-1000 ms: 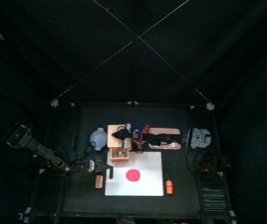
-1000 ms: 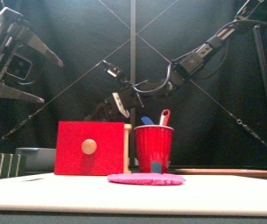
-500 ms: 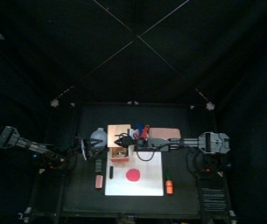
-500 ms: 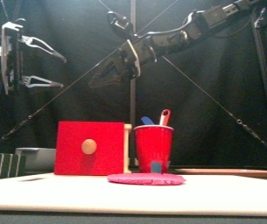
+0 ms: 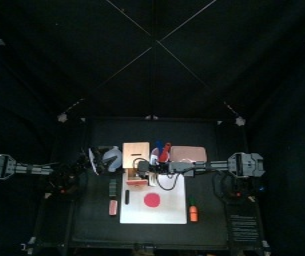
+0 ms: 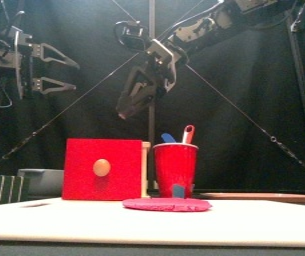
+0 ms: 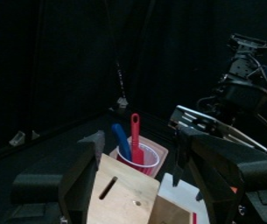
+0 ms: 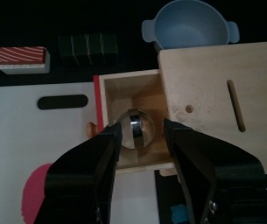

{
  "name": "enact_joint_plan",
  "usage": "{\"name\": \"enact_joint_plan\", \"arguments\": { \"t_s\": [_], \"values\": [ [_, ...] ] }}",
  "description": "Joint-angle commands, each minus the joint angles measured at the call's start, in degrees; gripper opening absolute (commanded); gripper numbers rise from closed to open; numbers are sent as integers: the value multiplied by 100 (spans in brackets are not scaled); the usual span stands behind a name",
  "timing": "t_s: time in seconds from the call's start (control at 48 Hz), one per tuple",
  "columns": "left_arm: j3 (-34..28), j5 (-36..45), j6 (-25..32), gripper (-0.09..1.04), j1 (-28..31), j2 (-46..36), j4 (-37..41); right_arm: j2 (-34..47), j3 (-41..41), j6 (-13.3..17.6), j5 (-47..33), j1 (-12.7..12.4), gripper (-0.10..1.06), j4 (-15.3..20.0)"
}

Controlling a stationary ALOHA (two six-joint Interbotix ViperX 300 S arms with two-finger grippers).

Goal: Get the cutter from the drawer then cut the dough then place the extra dough in the bowl
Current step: Place the cutter on the board

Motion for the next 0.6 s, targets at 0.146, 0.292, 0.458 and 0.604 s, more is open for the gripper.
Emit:
{"name": "enact_joint_plan", "arguments": {
  "t_s": [0.146, 0.292, 0.458, 0.604],
  "values": [
    [-62, -53, 18, 97, 62, -105, 773, 308, -404, -9, 176, -18, 79, -9],
    [-62, -53, -35, 97, 53, -167, 1204, 536, -624, -9, 387, -18, 79, 9],
    [-62, -53, -26, 97, 44, -255, 1292, 686, -738, -9, 483, -9, 79, -35],
    [-62, -62, -26, 97, 26, -290, 1301, 791, -809, -26, 510, -26, 79, -70]
  ]
}}
